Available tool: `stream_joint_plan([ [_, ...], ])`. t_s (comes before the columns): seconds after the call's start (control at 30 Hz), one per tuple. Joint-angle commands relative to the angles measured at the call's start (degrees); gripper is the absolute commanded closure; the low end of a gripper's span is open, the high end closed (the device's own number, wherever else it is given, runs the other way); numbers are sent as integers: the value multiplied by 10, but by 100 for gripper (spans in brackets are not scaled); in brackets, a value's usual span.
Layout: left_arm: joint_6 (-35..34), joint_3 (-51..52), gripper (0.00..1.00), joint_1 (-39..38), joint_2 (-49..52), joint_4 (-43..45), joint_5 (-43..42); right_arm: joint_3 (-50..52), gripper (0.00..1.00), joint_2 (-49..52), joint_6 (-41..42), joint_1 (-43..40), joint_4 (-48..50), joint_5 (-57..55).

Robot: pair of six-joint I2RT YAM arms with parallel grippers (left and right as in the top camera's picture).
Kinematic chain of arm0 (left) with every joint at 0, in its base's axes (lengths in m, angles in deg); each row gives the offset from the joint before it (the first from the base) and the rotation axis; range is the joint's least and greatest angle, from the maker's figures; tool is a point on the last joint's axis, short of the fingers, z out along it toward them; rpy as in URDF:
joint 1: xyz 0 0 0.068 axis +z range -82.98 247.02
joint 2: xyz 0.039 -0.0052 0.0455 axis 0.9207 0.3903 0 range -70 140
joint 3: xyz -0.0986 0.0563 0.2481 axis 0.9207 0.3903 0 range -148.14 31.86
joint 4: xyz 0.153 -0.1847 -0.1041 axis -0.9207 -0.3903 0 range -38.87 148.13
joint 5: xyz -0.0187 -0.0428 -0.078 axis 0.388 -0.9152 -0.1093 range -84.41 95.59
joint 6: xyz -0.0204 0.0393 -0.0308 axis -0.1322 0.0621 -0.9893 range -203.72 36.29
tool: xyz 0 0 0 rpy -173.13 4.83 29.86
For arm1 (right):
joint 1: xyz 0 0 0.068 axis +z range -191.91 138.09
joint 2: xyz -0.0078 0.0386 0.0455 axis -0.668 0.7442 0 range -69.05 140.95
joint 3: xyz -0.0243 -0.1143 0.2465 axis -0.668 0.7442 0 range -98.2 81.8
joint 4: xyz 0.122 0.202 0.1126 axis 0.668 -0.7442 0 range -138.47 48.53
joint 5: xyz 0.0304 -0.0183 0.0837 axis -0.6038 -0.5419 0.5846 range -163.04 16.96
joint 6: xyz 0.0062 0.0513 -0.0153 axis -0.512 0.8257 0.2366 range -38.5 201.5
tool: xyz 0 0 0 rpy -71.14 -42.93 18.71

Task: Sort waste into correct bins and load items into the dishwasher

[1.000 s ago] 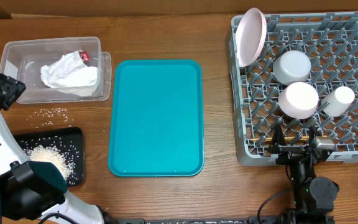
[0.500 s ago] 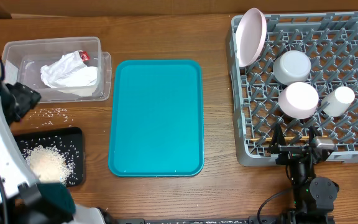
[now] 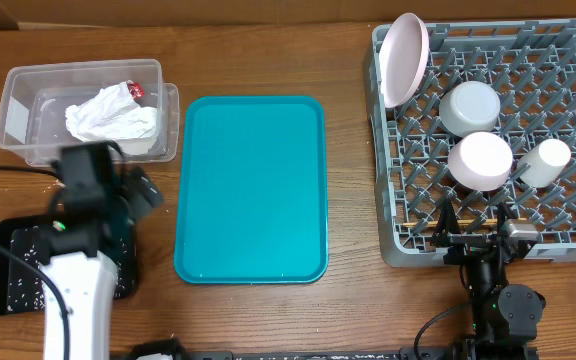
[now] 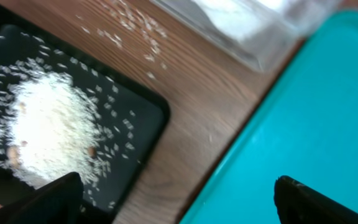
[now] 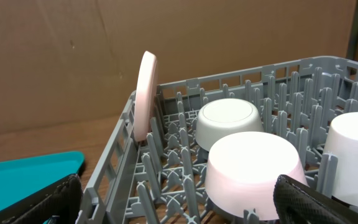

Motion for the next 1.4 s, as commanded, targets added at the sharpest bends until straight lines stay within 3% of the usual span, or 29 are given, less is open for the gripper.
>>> stream_joint_plan([
  [0.0, 14, 59, 0, -41, -69, 8, 2, 6, 0, -5, -2, 2, 3, -5],
  [0.2, 15, 154, 0, -49, -142, 69, 4, 6, 0, -5, -2, 2, 3, -5],
  [0.3, 45, 216, 0, -49, -172, 136, -5, 6, 0, -5, -2, 2, 3, -5],
  [0.47, 143, 357, 0, -50, -222, 326, -101, 6, 0, -5, -2, 2, 3, -5],
  [0.67, 151, 454, 0, -50, -299, 442, -118, 6, 0, -5, -2, 2, 3, -5],
  [0.97, 154, 527, 0, -50, -435, 481, -118, 6, 0, -5, -2, 2, 3, -5],
  [1.37, 164, 558, 0, -50, -540, 486, -117, 6, 0, -5, -2, 2, 3, -5],
])
